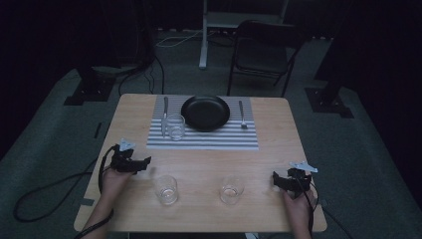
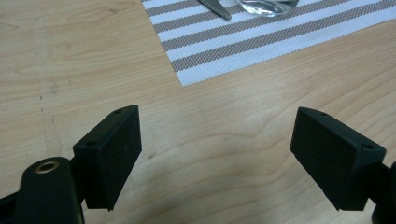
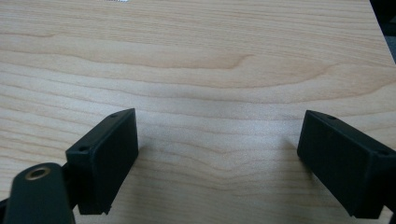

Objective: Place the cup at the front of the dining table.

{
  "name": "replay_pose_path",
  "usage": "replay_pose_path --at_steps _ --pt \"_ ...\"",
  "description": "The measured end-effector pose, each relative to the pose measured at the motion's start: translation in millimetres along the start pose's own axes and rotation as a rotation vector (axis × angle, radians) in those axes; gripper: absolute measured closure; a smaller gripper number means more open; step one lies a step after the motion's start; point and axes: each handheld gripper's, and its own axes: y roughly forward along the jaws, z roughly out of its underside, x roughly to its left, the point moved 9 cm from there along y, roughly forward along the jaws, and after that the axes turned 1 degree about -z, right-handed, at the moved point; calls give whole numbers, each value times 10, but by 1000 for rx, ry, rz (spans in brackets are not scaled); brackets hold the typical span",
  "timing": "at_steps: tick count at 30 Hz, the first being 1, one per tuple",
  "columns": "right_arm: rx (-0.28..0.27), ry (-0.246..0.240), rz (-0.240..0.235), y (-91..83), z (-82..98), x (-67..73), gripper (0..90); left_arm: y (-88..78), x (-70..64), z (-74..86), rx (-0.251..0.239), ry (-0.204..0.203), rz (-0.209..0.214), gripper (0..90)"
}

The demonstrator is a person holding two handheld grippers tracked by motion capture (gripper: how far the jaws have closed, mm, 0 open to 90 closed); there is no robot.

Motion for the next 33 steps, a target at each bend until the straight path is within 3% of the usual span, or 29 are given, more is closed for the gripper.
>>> replay_pose_path --at_steps 16,33 --pt "0 1 0 0 0 0 119 -109 55 174 -9 -20 -20 171" --pt "1 2 0 -1 0 2 119 -329 274 367 -41 -63 -96 171"
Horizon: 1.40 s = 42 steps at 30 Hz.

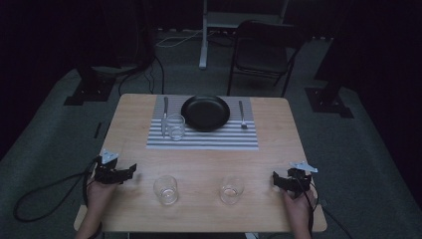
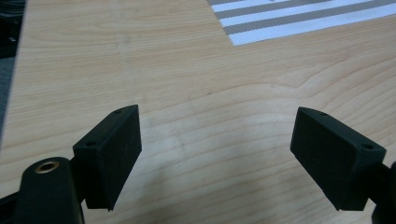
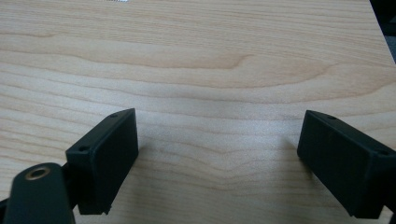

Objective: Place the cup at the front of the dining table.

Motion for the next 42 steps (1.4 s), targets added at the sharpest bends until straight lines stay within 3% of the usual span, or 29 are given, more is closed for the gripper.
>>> replay_pose_path --at_steps 8,42 --pt "0 0 0 0 0 0 119 -61 85 105 -20 -17 -53 171" --pt "0 0 0 0 -1 0 119 -330 45 442 -4 -33 -112 171"
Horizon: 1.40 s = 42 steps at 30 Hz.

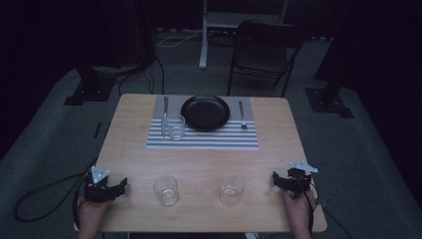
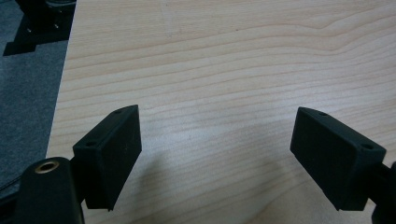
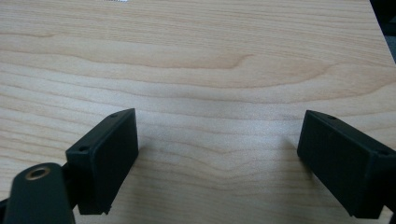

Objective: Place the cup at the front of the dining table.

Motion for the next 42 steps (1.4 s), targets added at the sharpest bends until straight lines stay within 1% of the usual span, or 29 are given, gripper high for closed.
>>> replay_pose_path --at_steps 1,7,9,11,15,17,18,20,24,25,28,31,33,35,37,38,40,42 --pt "0 0 0 0 0 0 119 -10 2 4 -1 -1 -6 171" --pt "0 0 0 0 0 0 119 -55 -22 65 -1 -8 -7 171" --pt "0 0 0 0 0 0 119 -71 -16 78 -6 -10 -18 171" --pt "0 0 0 0 0 0 119 -86 -5 90 -9 -20 -26 171" --pt "0 0 0 0 0 0 119 -113 54 127 -5 -26 -72 171" --pt "0 0 0 0 0 0 119 -137 93 147 -8 -36 -97 171" --pt "0 0 0 0 0 0 119 -149 105 153 -11 -40 -102 171" --pt "0 0 0 0 0 0 119 -177 120 175 -11 -48 -104 171" --pt "0 0 0 0 0 0 119 -214 115 218 -4 -37 -107 171" --pt "0 0 0 0 0 0 119 -227 113 221 -9 -34 -107 171" --pt "0 -1 0 0 -1 0 119 -260 104 231 -12 -36 -101 171" --pt "0 0 0 0 0 0 119 -295 101 265 -7 -36 -108 171" --pt "0 0 0 0 0 0 119 -319 120 293 3 -47 -121 171" --pt "0 0 0 0 0 0 119 -355 157 294 -5 -69 -140 171" --pt "0 0 0 0 0 0 119 -370 178 279 -21 -94 -138 171" --pt "0 0 0 0 0 0 119 -362 179 282 -20 -97 -138 171" --pt "0 0 0 0 0 0 119 -346 173 290 -11 -87 -138 171" --pt "0 -1 0 0 -1 0 119 -338 160 286 -12 -87 -133 171"
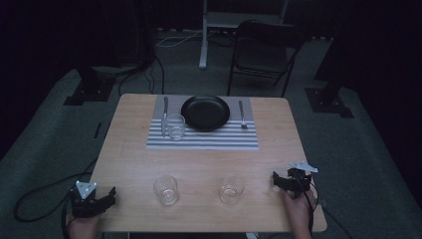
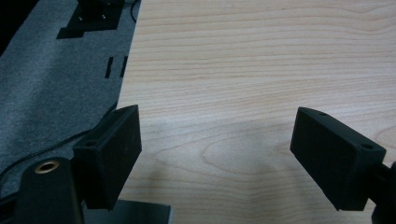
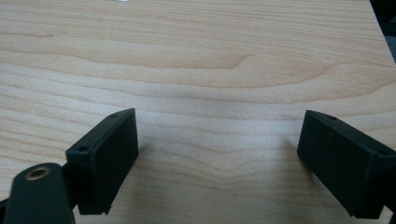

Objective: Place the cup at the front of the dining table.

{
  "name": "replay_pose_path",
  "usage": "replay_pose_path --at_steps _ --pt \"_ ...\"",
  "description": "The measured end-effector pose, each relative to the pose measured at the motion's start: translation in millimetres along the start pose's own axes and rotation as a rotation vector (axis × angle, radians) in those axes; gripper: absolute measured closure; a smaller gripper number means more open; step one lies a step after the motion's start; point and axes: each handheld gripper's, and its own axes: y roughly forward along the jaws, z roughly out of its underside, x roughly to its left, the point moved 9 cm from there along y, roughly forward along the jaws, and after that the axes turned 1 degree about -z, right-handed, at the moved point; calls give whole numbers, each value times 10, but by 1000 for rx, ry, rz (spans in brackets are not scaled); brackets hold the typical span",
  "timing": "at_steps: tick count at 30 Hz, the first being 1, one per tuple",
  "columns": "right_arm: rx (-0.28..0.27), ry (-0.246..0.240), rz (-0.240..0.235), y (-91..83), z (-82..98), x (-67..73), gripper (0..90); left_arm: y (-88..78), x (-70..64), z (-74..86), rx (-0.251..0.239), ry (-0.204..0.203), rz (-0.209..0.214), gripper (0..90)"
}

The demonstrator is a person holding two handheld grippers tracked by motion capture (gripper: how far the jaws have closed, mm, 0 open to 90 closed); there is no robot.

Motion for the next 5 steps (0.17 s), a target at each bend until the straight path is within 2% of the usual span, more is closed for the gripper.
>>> replay_pose_path --at_steps 5 --pt "0 0 0 0 0 0 119 -19 -21 -21 -12 2 7 171"
